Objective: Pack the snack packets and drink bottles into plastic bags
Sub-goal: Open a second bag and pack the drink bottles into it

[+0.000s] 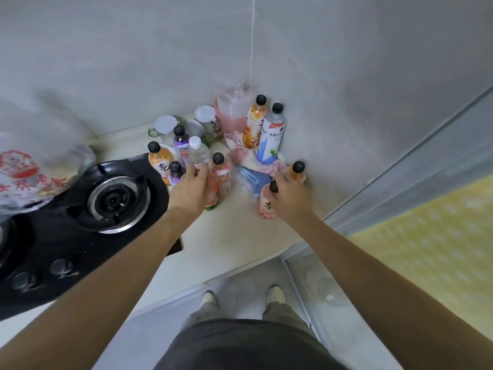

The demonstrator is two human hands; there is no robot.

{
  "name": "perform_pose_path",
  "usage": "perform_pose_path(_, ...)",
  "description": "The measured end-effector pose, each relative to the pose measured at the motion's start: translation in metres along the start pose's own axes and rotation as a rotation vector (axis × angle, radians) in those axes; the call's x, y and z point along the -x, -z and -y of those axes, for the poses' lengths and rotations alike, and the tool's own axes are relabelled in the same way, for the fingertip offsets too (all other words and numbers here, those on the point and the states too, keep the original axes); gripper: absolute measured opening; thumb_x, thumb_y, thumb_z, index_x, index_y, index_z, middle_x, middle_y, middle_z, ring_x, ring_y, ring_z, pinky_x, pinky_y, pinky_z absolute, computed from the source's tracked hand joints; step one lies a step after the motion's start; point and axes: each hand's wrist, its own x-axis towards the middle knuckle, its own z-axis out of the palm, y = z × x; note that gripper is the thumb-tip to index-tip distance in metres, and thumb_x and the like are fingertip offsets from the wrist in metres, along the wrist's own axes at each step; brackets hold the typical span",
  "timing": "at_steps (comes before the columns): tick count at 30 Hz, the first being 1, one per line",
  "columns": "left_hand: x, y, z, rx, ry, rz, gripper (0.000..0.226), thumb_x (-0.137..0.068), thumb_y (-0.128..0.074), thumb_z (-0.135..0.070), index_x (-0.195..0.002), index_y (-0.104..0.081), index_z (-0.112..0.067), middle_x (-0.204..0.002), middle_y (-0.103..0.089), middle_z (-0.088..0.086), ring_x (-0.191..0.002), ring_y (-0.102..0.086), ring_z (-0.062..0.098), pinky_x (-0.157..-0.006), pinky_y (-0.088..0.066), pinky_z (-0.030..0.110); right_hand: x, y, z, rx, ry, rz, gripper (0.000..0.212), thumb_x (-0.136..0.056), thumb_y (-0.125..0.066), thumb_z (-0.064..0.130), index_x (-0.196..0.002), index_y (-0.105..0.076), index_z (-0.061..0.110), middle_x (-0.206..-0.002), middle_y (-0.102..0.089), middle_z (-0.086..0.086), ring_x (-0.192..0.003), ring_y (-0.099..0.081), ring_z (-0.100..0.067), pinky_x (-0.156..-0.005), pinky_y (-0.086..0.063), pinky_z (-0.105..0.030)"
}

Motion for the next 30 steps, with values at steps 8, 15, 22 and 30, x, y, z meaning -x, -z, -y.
perform_pose_path(8, 0.04, -0.001, -0.02, 0.066, 0.134, -0.092, 0.021, -0.105, -0.045, -0.034, -0.114, -0.04, -0.015, -0.101, -0.052, 0.01, -0.077, -0.059, 0.038, -0.059, -0.049, 0.046, -0.006, 0.002, 0.023, -0.12, 0.289, -0.015, 0.034, -0.091, -0.068, 0.036, -0.082, -0.04, 0.02, -0.074, -0.064, -0.011, -0.063, -0.064, -0.035, -0.053, -0.03, -0.032)
perform_pose_path(15, 0.118, 0.03, 0.006, 0.053, 0.362, -0.161, 0.018, -0.103, -0.049, -0.033, -0.102, -0.042, -0.017, -0.09, -0.049, 0.006, -0.064, -0.055, 0.038, -0.055, -0.049, 0.046, 0.006, 0.004, 0.101, -0.29, 0.606, 0.055, 0.031, -0.089, -0.071, 0.037, -0.084, -0.046, 0.019, -0.076, -0.064, -0.006, -0.069, -0.062, -0.029, -0.056, -0.042, -0.035)
perform_pose_path(22, 0.237, 0.055, 0.081, 0.08, 0.622, -0.285, 0.016, -0.103, -0.048, -0.034, -0.1, -0.04, -0.021, -0.089, -0.051, 0.001, -0.065, -0.056, 0.032, -0.058, -0.052, 0.045, 0.063, -0.019, 0.235, -0.368, 0.814, 0.168, 0.035, -0.091, -0.071, 0.039, -0.082, -0.043, 0.02, -0.072, -0.057, 0.004, -0.066, -0.056, -0.026, -0.056, -0.038, -0.035)
perform_pose_path(30, 0.405, 0.079, 0.207, 0.116, 0.799, -0.346, 0.019, -0.103, -0.049, -0.038, -0.1, -0.041, -0.021, -0.093, -0.053, 0.002, -0.07, -0.056, 0.029, -0.064, -0.054, 0.045, 0.17, -0.071, 0.417, -0.42, 0.955, 0.3, 0.03, -0.087, -0.07, 0.043, -0.081, -0.05, 0.023, -0.074, -0.06, 0.007, -0.069, -0.058, -0.023, -0.062, -0.049, -0.039)
